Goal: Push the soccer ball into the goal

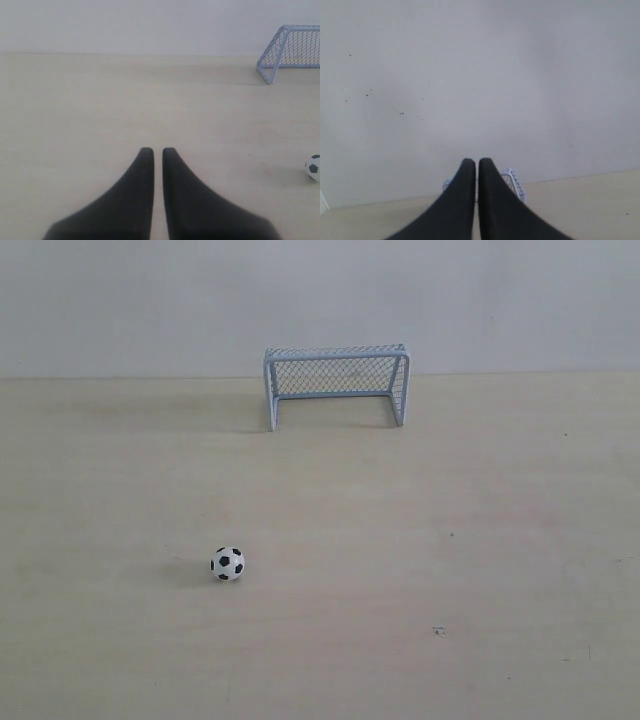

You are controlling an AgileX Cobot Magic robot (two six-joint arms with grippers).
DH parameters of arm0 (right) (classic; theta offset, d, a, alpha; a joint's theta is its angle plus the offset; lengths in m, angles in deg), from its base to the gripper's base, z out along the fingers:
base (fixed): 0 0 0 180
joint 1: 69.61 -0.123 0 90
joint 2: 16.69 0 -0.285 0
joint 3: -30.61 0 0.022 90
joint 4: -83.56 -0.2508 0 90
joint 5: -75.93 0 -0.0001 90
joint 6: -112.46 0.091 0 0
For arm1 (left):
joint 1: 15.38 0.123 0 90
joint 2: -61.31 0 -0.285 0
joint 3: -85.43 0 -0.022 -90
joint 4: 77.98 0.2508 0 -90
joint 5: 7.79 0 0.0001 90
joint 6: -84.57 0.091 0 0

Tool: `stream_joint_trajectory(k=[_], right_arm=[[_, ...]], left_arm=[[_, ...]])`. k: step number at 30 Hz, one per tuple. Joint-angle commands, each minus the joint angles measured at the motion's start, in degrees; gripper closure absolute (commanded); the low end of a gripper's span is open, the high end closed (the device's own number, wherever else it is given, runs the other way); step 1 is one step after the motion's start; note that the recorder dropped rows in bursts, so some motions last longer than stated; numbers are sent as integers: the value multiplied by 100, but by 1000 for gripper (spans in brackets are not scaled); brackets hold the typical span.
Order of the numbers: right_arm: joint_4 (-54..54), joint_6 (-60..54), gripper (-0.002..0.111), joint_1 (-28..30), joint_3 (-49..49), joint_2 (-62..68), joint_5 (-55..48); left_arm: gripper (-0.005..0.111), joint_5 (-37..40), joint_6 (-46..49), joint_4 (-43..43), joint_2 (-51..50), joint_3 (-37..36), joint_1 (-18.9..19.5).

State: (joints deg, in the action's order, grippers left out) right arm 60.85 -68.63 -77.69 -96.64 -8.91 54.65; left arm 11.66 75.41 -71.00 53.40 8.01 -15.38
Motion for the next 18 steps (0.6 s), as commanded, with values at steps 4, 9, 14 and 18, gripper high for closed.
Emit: stream_joint_trajectory(k=[4,9,14,18], right_arm=[[-233,10,108,19,-33,0,419],[-565,-1003,108,19,-575,368,1],[-1469,-2492,108,19,-1853,2274,-1066],[-2039,-3425,108,7,-2607,3459,-1653]], left_arm=[[100,11,-30,-6,13,19,11],[100,11,-30,-6,13,19,11],[100,11,-30,-6,13,19,11],[100,11,-30,-6,13,19,11]])
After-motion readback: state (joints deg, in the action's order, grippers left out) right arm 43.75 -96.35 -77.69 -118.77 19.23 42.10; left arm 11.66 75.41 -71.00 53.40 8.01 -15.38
